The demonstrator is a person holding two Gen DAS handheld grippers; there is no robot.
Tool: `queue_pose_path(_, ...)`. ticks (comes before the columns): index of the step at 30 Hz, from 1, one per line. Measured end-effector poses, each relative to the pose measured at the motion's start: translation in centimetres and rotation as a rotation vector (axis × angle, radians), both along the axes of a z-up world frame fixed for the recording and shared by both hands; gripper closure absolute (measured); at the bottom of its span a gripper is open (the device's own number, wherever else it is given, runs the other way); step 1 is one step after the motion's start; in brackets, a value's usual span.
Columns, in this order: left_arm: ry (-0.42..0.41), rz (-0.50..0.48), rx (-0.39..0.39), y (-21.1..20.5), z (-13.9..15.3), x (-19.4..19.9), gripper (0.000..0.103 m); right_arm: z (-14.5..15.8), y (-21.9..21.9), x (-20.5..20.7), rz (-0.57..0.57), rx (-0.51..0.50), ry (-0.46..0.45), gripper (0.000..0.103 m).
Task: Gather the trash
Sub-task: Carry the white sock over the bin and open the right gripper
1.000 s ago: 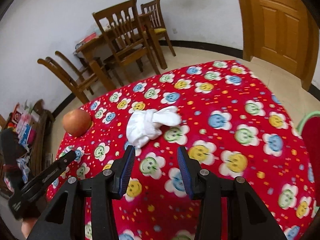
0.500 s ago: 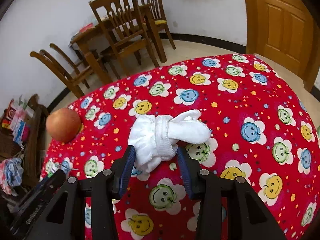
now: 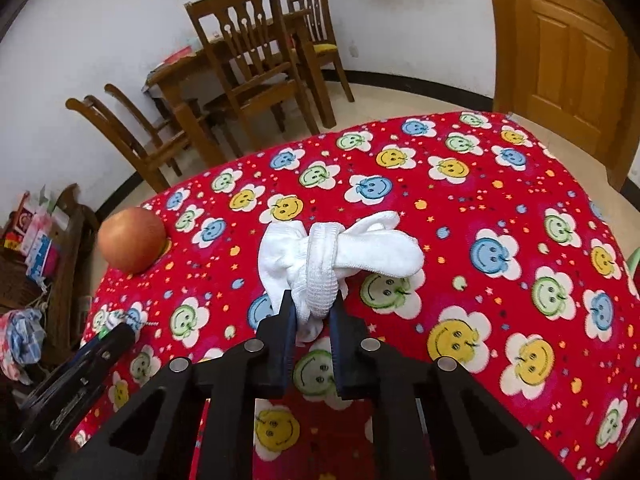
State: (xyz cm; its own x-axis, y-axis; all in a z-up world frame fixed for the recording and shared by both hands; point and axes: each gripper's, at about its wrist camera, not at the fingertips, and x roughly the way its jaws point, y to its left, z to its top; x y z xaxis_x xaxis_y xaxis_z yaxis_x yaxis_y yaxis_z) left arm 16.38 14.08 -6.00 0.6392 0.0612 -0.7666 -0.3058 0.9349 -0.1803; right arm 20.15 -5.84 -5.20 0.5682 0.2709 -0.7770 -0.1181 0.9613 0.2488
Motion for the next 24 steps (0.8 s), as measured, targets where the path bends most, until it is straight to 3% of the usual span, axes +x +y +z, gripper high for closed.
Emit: queue_pose_path(24,0.0,-0.053,0.008,-1.9,0.3,-0.1,0.059,5.3,-8.1,-9.6,-0.044,0.074,-0.097,0.088)
